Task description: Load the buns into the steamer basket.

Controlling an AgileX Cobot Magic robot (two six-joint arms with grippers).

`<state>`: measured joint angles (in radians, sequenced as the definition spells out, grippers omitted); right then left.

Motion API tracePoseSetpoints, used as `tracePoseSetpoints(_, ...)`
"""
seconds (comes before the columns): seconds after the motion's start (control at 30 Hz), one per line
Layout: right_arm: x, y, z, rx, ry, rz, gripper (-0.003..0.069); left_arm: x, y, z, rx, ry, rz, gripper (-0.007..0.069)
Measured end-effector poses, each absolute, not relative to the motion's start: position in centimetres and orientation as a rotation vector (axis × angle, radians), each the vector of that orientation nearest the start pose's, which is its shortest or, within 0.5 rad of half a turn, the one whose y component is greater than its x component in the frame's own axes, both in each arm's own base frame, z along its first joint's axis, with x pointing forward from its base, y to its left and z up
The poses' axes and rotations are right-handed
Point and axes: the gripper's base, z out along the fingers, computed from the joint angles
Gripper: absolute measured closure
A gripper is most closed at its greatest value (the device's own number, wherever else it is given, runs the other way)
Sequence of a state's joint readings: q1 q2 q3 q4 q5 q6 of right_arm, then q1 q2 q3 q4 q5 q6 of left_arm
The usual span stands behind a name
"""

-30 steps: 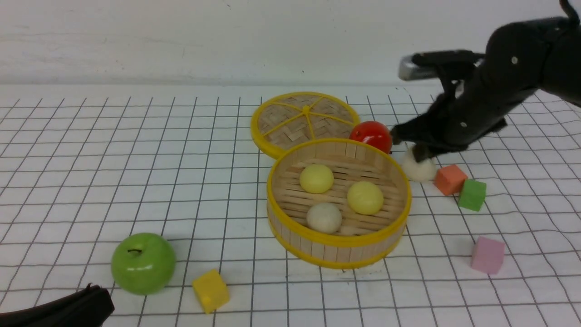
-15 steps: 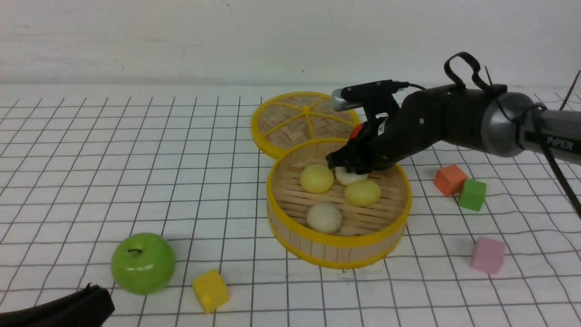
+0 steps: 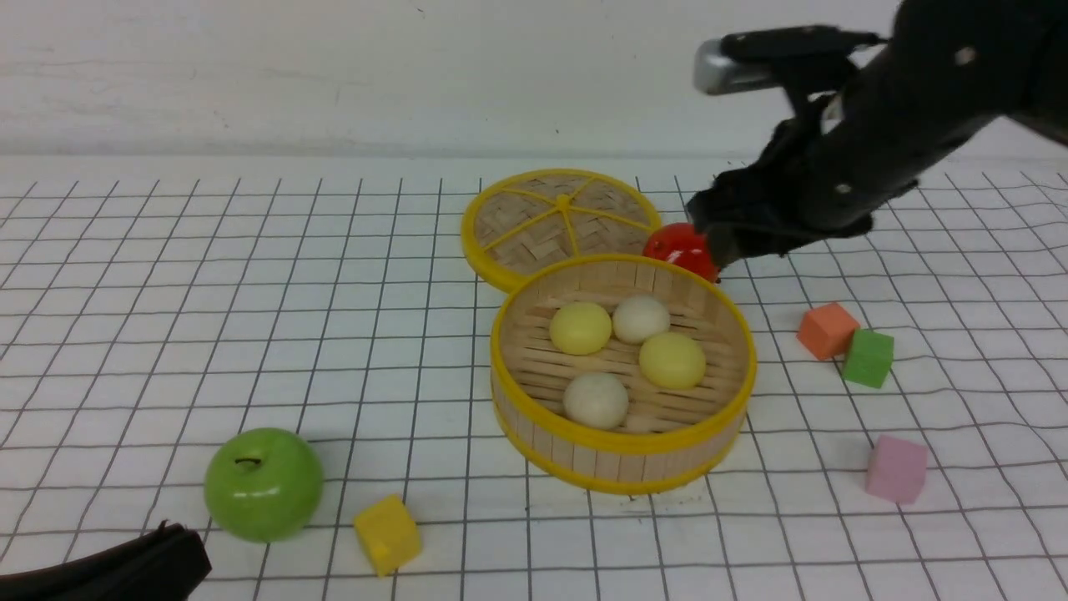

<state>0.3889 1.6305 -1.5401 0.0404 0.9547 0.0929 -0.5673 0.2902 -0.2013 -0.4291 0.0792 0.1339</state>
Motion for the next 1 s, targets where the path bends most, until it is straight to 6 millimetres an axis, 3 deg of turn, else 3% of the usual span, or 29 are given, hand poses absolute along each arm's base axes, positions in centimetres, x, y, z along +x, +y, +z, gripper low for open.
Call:
tracePoseSetpoints(0.03,32.6,13.7,35.4,-0.356,2.513,0.245,0.0295,6.7,-4.7,25.6,0.256,1.670,-0.680,0.0587)
tracePoseSetpoints(0.23,24.6,10.4,37.2,-0.271,2.564,0.266,0.0510,6.7,-4.7,25.6,0.256,1.670,-0.680,0.0586)
tracePoseSetpoints(0.27,24.5,10.4,36.9,-0.270,2.573,0.266,0.0510,6.7,-4.7,25.6,0.256,1.670,-0.680,0.0586)
tracePoseSetpoints(0.3,22.8,9.8,37.2,-0.266,2.572,0.273,0.0551,6.7,-4.7,25.6,0.256,1.670,-0.680,0.0586)
tracePoseSetpoints(0.4,20.1,8.7,37.6,-0.270,2.587,0.278,0.0605,6.7,-4.7,25.6,0.256,1.670,-0.680,0.0586)
tracePoseSetpoints(0.57,17.4,7.7,38.7,-0.277,2.604,0.284,0.0636,6.7,-4.7,25.6,0.256,1.670,-0.680,0.0585)
tracePoseSetpoints(0.77,16.1,6.8,39.2,-0.263,2.571,0.264,0.0638,6.7,-4.7,25.6,0.256,1.670,-0.680,0.0576)
tracePoseSetpoints(0.93,12.9,3.8,37.3,-0.192,2.362,0.234,0.0669,6.7,-4.7,25.6,0.256,1.670,-0.680,0.0574)
tracePoseSetpoints(1.0,10.1,2.4,33.9,-0.162,2.180,0.212,0.0677,6.7,-4.7,25.5,0.257,1.672,-0.680,0.0571)
